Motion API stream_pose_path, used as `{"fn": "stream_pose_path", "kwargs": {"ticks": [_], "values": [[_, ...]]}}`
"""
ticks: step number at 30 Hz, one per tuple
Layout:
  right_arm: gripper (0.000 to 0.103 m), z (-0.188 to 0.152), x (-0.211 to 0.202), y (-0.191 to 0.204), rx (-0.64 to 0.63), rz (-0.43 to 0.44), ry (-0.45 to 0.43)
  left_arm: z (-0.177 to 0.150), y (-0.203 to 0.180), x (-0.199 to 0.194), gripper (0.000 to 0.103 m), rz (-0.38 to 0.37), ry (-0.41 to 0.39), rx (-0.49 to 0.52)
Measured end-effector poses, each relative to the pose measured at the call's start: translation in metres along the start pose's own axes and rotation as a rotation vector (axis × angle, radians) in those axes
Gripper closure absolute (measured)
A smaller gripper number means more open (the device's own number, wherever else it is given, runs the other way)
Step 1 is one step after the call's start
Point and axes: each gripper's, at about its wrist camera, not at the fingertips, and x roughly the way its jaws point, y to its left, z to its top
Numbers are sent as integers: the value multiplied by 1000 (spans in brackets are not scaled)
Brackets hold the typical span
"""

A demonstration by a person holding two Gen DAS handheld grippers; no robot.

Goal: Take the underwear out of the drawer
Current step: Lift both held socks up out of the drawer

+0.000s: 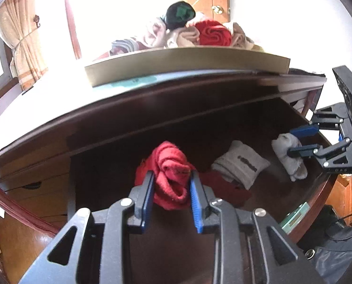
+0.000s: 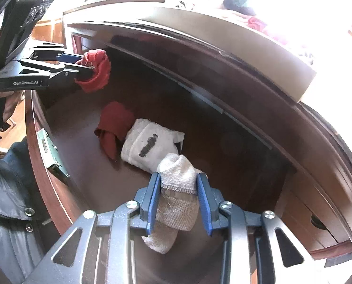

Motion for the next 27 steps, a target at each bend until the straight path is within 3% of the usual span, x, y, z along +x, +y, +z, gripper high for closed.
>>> {"fn": "stream_pose_path", "kwargs": {"ticks": [27], "values": [[70,-24,-42,-26,75,-6,-165,-11,-5,-28,76,28,-93,-28]]}}
